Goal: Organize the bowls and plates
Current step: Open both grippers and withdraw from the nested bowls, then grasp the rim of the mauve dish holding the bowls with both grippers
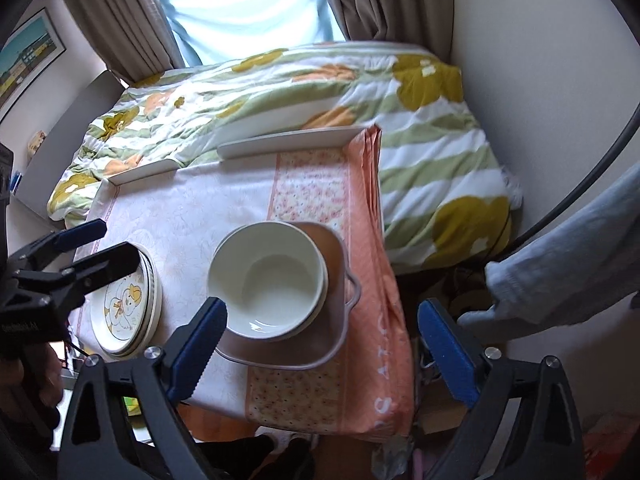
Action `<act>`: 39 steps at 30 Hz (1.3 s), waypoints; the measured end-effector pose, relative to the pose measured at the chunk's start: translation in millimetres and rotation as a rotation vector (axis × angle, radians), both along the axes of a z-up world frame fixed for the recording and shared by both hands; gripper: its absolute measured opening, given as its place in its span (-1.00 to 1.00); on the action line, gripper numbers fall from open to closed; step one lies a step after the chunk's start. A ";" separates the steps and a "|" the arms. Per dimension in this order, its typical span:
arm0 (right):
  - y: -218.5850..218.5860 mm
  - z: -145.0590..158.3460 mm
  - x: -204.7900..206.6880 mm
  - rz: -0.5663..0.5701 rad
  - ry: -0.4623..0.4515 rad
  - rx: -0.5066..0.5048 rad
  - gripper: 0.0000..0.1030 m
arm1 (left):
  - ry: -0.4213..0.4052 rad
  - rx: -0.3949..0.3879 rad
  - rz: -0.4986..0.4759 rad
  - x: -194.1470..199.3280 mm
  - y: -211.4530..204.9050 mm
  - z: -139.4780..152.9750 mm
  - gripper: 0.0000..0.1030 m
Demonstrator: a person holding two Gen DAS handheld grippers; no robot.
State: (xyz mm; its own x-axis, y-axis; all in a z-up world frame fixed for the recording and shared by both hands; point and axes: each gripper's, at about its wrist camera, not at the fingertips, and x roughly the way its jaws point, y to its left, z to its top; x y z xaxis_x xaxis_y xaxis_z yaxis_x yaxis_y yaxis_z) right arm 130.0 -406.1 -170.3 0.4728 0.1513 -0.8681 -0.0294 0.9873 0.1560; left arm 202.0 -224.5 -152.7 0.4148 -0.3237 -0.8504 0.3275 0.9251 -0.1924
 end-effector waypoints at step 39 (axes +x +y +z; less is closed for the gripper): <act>11.9 -133.0 45.7 0.251 0.216 -0.157 -0.27 | 0.255 0.165 -0.130 18.8 -55.4 -160.7 -0.23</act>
State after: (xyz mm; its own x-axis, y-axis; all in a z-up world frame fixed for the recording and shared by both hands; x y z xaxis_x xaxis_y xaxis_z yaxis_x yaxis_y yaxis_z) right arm 175.7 -394.2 -303.4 0.2415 0.0963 -0.9656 -0.2566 0.9660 0.0321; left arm 220.8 -279.9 -313.4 0.1464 -0.2091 -0.9669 0.4056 0.9041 -0.1341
